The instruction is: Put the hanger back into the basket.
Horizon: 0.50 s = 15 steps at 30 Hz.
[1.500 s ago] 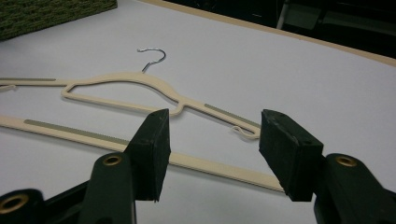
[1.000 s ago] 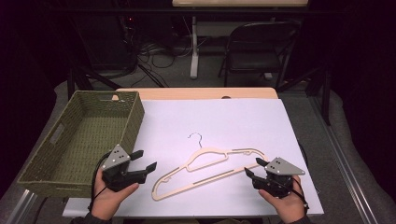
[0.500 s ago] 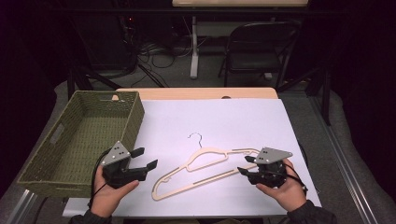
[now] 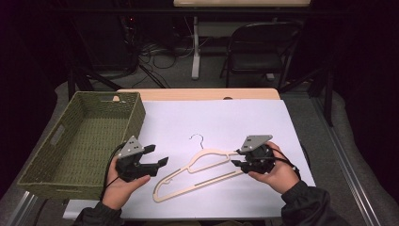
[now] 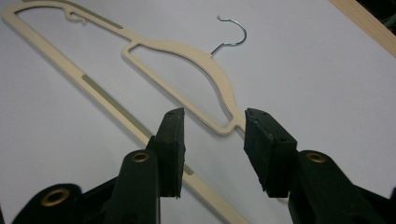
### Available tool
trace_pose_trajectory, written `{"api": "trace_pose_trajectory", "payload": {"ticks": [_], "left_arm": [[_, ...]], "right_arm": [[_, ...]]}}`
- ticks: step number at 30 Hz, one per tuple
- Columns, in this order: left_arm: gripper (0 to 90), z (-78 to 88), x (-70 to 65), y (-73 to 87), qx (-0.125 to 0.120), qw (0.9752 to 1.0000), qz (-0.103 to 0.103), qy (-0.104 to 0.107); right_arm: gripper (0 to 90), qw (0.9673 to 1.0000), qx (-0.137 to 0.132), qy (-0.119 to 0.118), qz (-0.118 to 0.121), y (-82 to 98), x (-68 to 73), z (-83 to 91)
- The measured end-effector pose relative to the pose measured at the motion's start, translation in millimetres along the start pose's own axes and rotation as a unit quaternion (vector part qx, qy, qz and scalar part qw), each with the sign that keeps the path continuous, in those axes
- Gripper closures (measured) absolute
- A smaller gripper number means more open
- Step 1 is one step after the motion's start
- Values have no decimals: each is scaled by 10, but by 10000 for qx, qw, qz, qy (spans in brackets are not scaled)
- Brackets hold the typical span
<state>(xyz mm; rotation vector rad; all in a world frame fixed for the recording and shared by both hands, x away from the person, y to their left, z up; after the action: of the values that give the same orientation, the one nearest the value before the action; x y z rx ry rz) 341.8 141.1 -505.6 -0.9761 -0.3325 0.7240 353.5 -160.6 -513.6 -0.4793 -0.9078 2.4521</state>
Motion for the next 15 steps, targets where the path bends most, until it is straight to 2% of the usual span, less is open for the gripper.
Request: {"api": "trace_pose_trajectory", "payload": {"ticks": [5, 6, 7, 8, 10, 15], "left_arm": [[323, -140, -5, -22, 124, 9999, -24, 47], [325, -159, -4, -23, 135, 9999, -32, 39], [326, -174, -3, -24, 156, 9999, -46, 34], [326, -194, -1, -26, 172, 9998, -68, 53], [327, -230, 1, -35, 174, 9998, -25, 82], [333, -295, 32, -38, 224, 9997, 31, 77]], "right_arm": [[628, 9999, 129, -49, -85, -4, -106, -100], [650, 9997, 252, -40, 10, 1, -148, -150], [656, 9997, 242, -9, 89, -2, -171, -188], [660, 9992, 379, -3, 143, 7, -193, -206], [675, 9989, 434, -5, 196, 6, -252, -281], [677, 9985, 528, -125, -28, 18, -381, -412]]}}
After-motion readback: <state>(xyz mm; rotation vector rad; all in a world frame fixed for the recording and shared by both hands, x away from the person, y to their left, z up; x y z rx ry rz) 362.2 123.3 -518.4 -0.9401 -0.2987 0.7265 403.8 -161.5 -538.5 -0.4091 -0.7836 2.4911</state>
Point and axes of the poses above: each handheld gripper's, and its own axes: z roughly backward along the jaws, y roughly out of its underside, x roughly to its left, the point moved 7 cm from there along -z, roughly forward along the jaws
